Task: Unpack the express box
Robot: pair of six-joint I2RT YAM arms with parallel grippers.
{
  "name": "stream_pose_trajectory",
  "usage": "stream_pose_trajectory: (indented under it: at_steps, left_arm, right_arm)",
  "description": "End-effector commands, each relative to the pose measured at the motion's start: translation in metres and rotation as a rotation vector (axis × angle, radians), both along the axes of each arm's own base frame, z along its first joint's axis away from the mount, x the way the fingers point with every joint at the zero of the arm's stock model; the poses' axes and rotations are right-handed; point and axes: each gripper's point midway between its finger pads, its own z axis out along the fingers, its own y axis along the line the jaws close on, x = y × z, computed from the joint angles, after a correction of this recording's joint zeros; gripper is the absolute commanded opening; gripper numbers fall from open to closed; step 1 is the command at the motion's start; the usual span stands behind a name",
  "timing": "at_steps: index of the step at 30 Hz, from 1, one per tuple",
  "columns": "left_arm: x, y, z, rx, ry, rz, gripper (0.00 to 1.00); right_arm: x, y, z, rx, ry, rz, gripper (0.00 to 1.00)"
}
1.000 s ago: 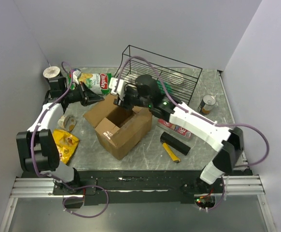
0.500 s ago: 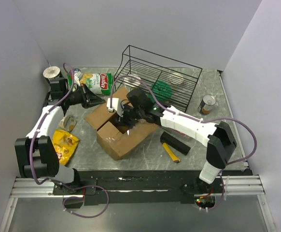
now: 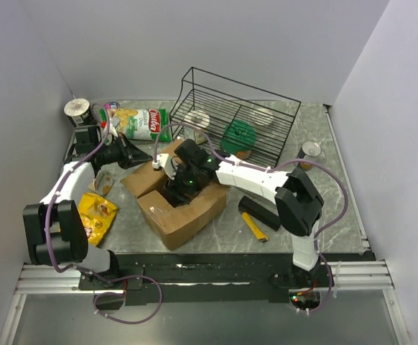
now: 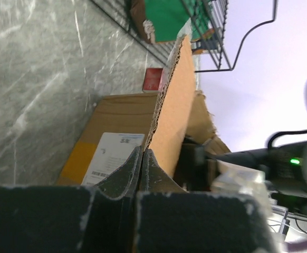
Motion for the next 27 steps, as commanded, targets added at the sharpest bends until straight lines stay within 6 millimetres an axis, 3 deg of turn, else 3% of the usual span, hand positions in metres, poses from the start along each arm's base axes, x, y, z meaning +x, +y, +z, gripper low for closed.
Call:
stream_pose_trajectory:
  at_steps: [1, 9, 11, 15, 18, 19, 22, 27]
  left_arm:
    - [0.011, 0.008, -0.015, 0.059, -0.001, 0.052, 0.01]
    - [0.02, 0.009, 0.003, 0.059, -0.078, 0.085, 0.01]
    - [0.021, 0.01, 0.008, 0.065, -0.109, 0.093, 0.01]
    - [0.022, 0.01, 0.014, 0.062, -0.142, 0.097, 0.01]
    - [0.019, 0.009, 0.019, 0.064, -0.167, 0.092, 0.01]
    - [0.019, 0.009, 0.019, 0.071, -0.177, 0.09, 0.01]
    - [0.016, 0.01, 0.02, 0.083, -0.194, 0.088, 0.01]
    - [0.02, 0.011, 0.022, 0.093, -0.214, 0.095, 0.01]
  right_arm:
    - [-0.032, -0.013, 0.032, -0.015, 0.143, 0.008, 0.73]
    - [-0.041, -0.021, 0.085, 0.024, 0.125, 0.13, 0.69]
    - [-0.038, -0.03, 0.089, 0.001, 0.134, 0.158, 0.69]
    - [-0.05, -0.054, 0.099, -0.052, 0.245, 0.27, 0.68]
    - [-0.059, -0.056, 0.113, -0.001, 0.322, 0.359, 0.68]
    - [-0.072, -0.062, 0.12, 0.005, 0.398, 0.376, 0.68]
    - [-0.076, -0.065, 0.129, 0.053, 0.437, 0.389, 0.69]
    - [-0.097, -0.076, 0.13, 0.048, 0.482, 0.399, 0.68]
